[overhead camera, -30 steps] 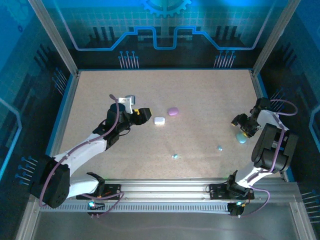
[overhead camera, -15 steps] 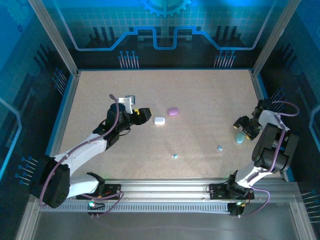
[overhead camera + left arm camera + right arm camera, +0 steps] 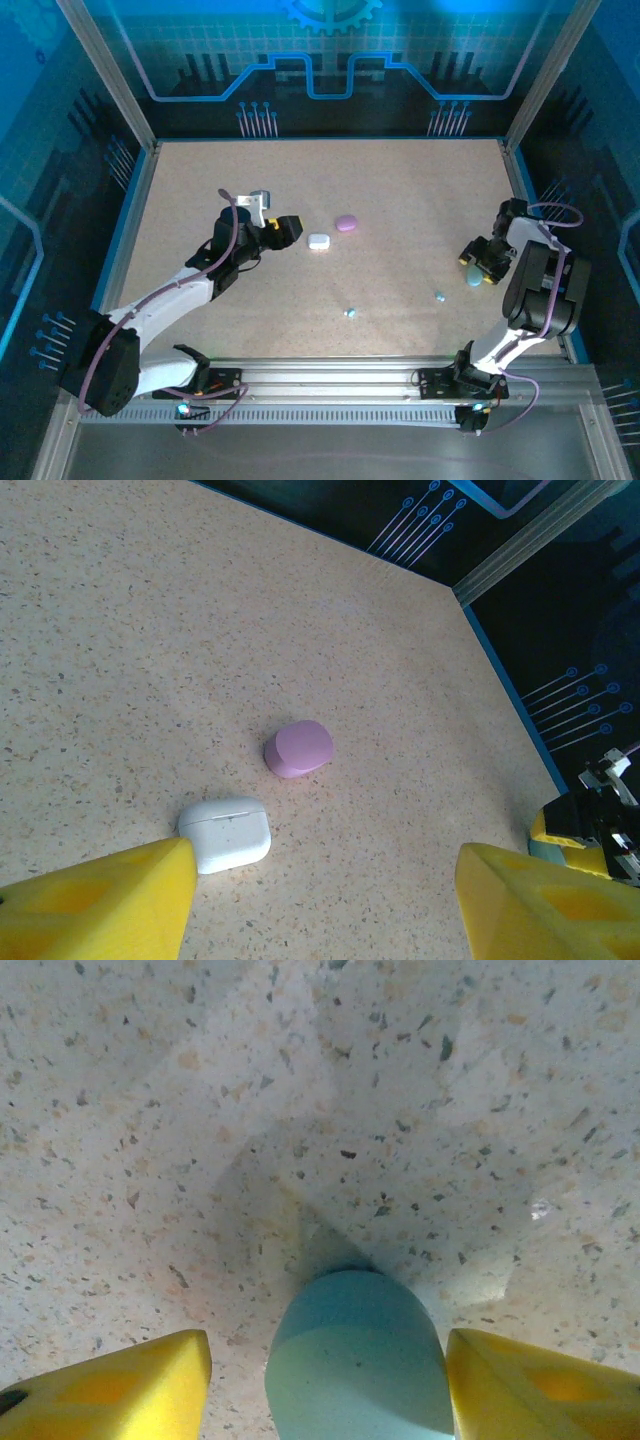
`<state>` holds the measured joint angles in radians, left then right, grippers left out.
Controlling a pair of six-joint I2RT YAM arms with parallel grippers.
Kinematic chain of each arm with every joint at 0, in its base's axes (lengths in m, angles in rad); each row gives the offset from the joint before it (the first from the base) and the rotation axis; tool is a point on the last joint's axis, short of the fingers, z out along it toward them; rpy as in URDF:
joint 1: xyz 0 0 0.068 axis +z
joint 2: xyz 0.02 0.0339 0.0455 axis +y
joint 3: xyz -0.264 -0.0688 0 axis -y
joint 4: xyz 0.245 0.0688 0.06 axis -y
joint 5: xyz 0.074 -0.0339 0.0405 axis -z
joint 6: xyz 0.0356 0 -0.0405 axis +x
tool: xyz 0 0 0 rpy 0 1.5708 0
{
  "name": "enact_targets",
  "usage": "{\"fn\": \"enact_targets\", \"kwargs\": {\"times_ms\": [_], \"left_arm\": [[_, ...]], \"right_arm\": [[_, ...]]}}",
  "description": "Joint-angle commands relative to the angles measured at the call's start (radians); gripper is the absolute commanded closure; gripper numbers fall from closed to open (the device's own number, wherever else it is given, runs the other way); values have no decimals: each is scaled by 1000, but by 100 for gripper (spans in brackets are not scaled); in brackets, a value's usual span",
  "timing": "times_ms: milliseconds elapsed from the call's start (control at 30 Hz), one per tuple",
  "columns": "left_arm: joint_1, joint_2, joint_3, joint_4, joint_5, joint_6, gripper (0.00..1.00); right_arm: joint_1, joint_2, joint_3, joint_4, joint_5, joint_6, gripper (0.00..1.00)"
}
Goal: Insert wireless bluetooth earbuds into charging case
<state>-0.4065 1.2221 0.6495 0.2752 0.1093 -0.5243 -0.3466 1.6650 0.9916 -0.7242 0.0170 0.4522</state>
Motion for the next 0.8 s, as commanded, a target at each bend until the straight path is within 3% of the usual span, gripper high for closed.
{"fn": "enact_targets", "kwargs": {"times_ms": [0, 467, 567, 767], "left_arm": [[9, -8, -11, 19, 1, -10, 30], [10, -28, -16, 9, -12, -17, 30], [9, -37, -16, -1, -20, -18, 30], [9, -63, -17, -22, -43, -26, 30]], "right_arm": [[37, 13, 5, -41, 56, 29, 35], [159, 45, 30, -47, 75, 38, 55], [232, 44, 47, -41, 64, 21, 56], [477, 57, 99, -36, 90, -44, 56]]}}
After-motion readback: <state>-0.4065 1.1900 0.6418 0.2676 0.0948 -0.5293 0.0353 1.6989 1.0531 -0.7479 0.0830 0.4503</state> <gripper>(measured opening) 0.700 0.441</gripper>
